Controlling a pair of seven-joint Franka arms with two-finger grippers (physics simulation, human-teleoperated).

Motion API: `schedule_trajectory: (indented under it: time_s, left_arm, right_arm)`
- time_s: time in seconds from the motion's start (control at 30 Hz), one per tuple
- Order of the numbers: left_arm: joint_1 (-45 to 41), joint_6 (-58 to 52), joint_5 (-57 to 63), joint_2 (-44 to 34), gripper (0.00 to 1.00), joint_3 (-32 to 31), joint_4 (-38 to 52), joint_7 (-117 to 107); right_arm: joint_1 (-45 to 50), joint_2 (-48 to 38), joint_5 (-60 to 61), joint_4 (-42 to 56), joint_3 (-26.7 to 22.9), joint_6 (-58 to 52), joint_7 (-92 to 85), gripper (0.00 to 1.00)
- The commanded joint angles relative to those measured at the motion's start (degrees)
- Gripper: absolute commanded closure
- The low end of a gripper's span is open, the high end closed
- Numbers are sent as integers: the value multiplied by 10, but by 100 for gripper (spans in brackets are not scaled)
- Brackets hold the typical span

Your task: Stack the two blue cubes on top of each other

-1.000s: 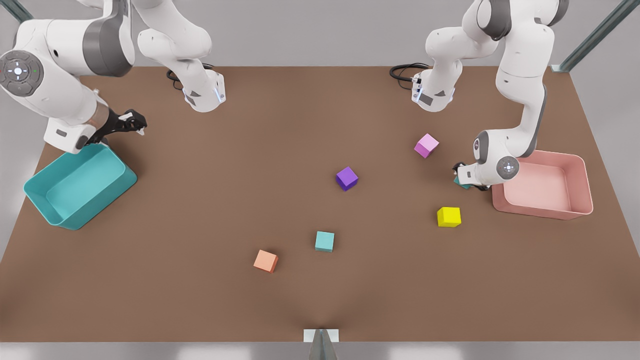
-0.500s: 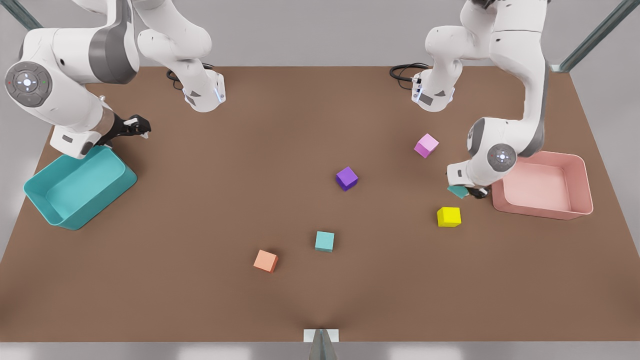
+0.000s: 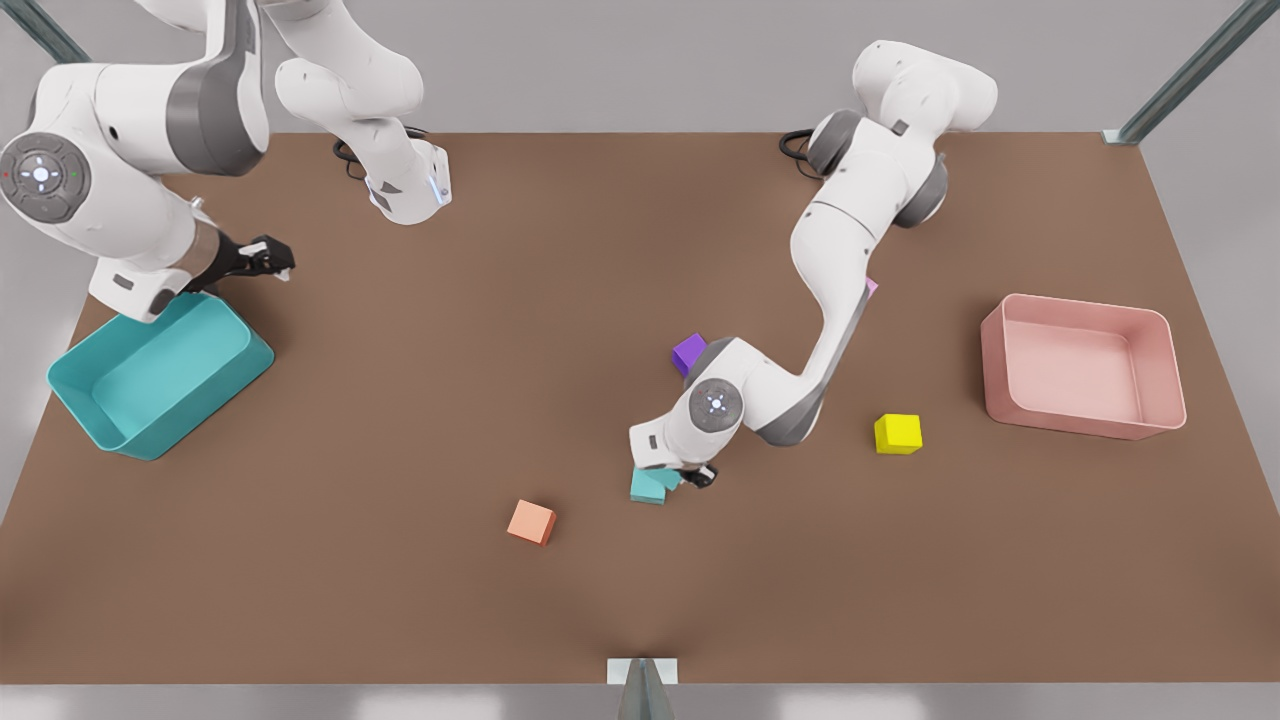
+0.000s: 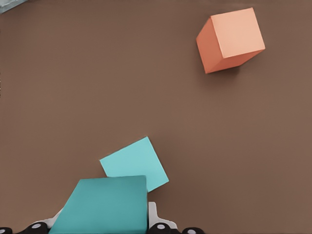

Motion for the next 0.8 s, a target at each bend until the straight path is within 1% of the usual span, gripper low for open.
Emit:
schedule_trajectory:
  time_s: [0.0, 0.13, 0.3, 0.53, 0.7, 0.77]
  left_arm:
    - [0, 71, -9, 3, 46, 0, 1, -310]
    - [-7, 103, -9, 10, 46, 0, 1, -311]
    - [-8, 103, -9, 12, 46, 0, -1, -312]
    - [-7, 96, -9, 12, 45, 0, -4, -311]
    - [-7, 54, -9, 13, 45, 0, -5, -310]
    - [-7, 54, -9, 15, 45, 0, -5, -310]
  right_arm:
    - [4, 1, 0, 0, 0, 0, 8, 0]
    - [4, 5, 1, 1, 0, 0, 8, 0]
    - [4, 7, 1, 2, 0, 0, 8, 0]
    - [4, 14, 1, 4, 0, 1, 8, 0]
    - [4, 23, 7, 3, 0, 0, 8, 0]
    - [4, 25, 7, 3, 0, 0, 8, 0]
